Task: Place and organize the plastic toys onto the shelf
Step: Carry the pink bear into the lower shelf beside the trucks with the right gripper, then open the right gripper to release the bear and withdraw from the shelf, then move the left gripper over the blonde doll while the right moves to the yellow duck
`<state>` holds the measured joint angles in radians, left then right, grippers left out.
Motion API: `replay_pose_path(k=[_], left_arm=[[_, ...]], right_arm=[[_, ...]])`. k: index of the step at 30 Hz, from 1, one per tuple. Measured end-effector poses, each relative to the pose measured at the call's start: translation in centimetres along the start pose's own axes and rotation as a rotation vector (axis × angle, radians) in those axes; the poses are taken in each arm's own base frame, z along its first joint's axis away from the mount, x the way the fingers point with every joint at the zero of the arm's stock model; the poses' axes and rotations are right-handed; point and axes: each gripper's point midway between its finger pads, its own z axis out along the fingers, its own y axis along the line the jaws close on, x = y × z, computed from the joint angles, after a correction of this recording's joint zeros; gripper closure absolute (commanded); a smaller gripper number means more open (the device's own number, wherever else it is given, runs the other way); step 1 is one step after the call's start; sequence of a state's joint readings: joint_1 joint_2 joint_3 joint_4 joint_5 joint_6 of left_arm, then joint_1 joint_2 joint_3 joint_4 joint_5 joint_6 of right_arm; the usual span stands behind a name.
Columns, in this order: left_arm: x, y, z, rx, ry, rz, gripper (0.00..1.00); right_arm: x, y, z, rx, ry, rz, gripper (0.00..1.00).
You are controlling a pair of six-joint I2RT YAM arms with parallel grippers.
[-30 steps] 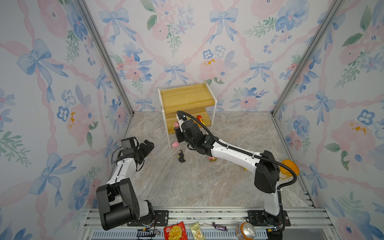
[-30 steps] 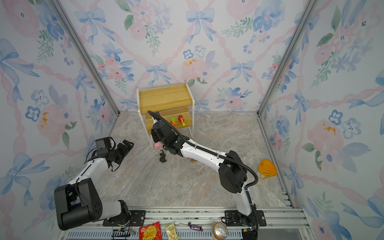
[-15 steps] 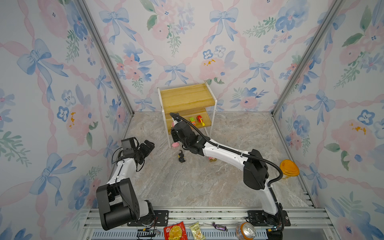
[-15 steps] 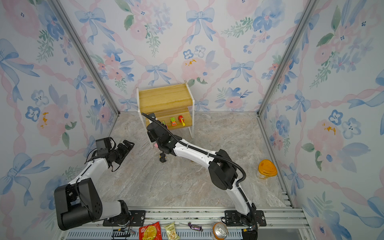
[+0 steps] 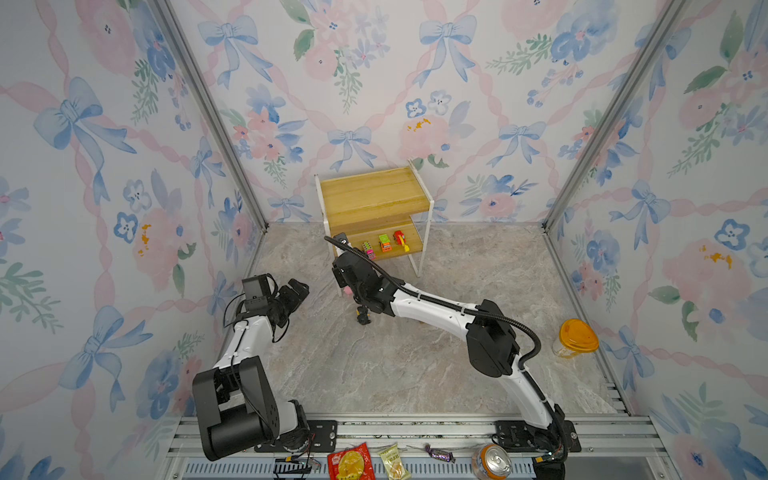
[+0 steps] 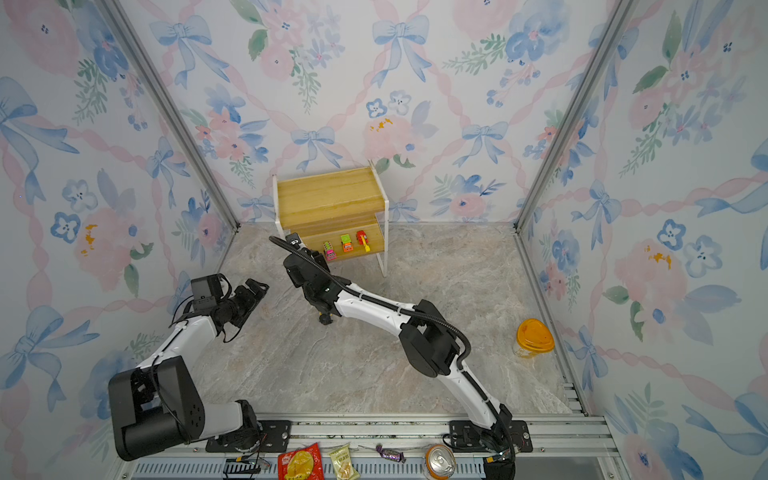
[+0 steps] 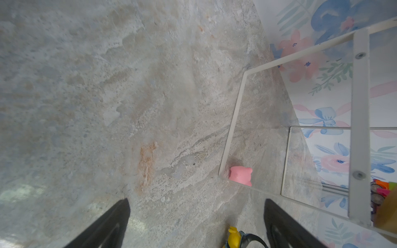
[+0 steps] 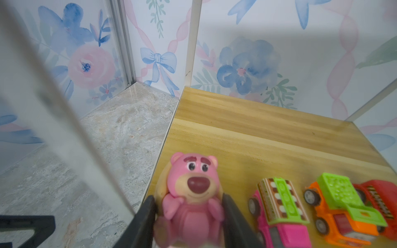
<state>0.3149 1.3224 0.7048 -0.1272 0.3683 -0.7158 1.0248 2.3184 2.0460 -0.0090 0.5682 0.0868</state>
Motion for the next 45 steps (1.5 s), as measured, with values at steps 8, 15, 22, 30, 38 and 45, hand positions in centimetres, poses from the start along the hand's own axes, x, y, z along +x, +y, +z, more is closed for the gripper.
replay_pose_path(k=[8, 15, 22, 30, 38, 45], left_arm=[[0.0, 0.0, 0.0, -0.001, 0.000, 0.000, 0.02], [0.0, 0.0, 0.0, -0.001, 0.000, 0.000, 0.02], [0.0, 0.0, 0.0, -0.001, 0.000, 0.000, 0.02], [0.0, 0.0, 0.0, -0.001, 0.000, 0.000, 0.02], [1.1, 0.9, 0.2, -0.016, 0.017, -0.006, 0.02], [2.7, -0.8, 0.4, -0.002, 0.033, 0.059, 0.02]], right_arm=[[-0.6, -0.2, 0.6, 0.031, -0.024, -0.013, 0.47], [-1.1, -0.4, 0.6, 0.045, -0.042, -0.026, 0.36], [-1.2, -0.6, 0.2, 0.038, -0.069, -0.013, 0.31], [-2.2, -2.2, -3.7, -0.001, -0.114, 0.000, 0.26], [-1.3, -5.0, -10.6, -0.027, -0.121, 0.037, 0.27], [6.6, -7.0, -14.5, -0.044, 0.044, 0.072, 0.29]])
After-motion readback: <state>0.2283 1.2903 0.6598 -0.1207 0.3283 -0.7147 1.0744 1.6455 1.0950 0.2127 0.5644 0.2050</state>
